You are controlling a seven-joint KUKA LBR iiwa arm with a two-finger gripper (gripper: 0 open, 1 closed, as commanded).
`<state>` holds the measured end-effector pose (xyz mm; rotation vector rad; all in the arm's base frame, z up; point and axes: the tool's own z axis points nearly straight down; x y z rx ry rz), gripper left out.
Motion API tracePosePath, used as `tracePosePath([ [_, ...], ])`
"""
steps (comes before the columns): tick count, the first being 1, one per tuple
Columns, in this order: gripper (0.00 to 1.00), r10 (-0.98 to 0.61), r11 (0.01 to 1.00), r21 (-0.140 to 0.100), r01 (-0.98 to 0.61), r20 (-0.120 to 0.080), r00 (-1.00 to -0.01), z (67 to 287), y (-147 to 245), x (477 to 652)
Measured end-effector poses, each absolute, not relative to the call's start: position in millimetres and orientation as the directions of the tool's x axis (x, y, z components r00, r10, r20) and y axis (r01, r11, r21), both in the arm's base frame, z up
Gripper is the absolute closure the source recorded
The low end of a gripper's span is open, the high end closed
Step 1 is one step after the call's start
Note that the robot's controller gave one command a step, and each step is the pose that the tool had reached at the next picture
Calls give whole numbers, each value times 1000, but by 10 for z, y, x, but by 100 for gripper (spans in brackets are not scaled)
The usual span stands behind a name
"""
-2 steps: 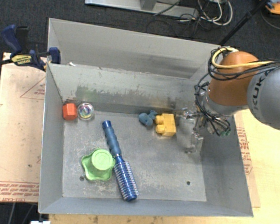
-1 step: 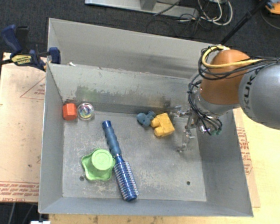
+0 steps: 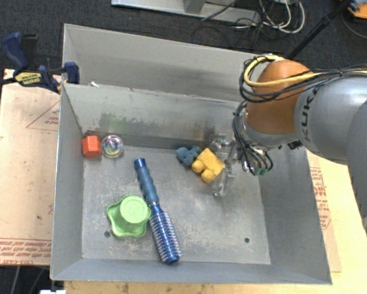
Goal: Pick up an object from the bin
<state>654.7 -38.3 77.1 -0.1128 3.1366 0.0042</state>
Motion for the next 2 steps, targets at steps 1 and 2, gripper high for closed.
tracePosePath([
  [1, 0, -184, 983, 2, -184, -3, -983, 702, 116, 6548],
  [2, 100, -180, 984, 1, -180, -5, -984, 716, 94, 6556],
])
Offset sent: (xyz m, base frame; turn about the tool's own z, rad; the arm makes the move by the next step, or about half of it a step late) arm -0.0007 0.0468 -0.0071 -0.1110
